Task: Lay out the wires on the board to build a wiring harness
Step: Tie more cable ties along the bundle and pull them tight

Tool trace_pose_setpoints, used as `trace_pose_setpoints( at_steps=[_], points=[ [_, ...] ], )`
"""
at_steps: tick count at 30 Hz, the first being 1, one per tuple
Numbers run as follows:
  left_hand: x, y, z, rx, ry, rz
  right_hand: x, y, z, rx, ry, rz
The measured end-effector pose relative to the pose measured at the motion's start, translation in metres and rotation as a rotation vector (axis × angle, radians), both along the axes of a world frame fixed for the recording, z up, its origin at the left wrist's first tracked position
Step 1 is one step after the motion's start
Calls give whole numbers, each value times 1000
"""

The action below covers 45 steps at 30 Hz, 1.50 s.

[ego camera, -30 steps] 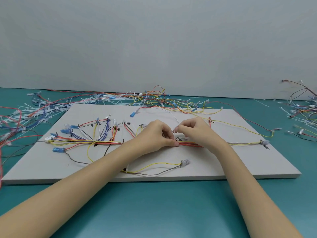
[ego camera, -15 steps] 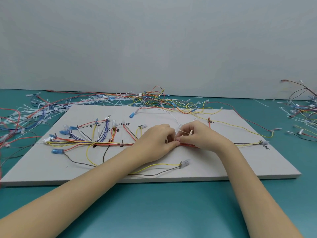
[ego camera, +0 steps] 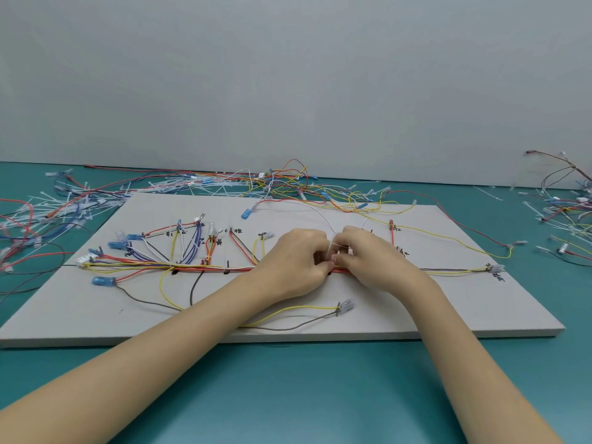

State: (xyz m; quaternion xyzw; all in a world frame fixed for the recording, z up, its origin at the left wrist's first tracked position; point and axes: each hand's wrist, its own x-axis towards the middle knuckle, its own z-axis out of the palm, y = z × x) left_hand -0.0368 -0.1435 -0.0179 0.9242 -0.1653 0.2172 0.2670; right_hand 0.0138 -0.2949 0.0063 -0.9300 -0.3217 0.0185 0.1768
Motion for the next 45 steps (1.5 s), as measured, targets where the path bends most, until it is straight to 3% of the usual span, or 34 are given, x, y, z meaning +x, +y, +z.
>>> trace_pose_setpoints(
  at_steps=[19,35,38,43,45],
  points=[
    [0,1,3,36,-13,-31,-4,2,0,-58,-27,2],
    [-16,32,4,0,13,12,-14,27,-17,106,-40,74],
    [-16,33,7,-8,64,10,-8,26,-10,203,115,64],
    [-10,36,15,35,203,73,-8,13,5,607,373,41],
    [-6,35,19,-86,212,122,-8,11,10,741,457,-7]
  ],
)
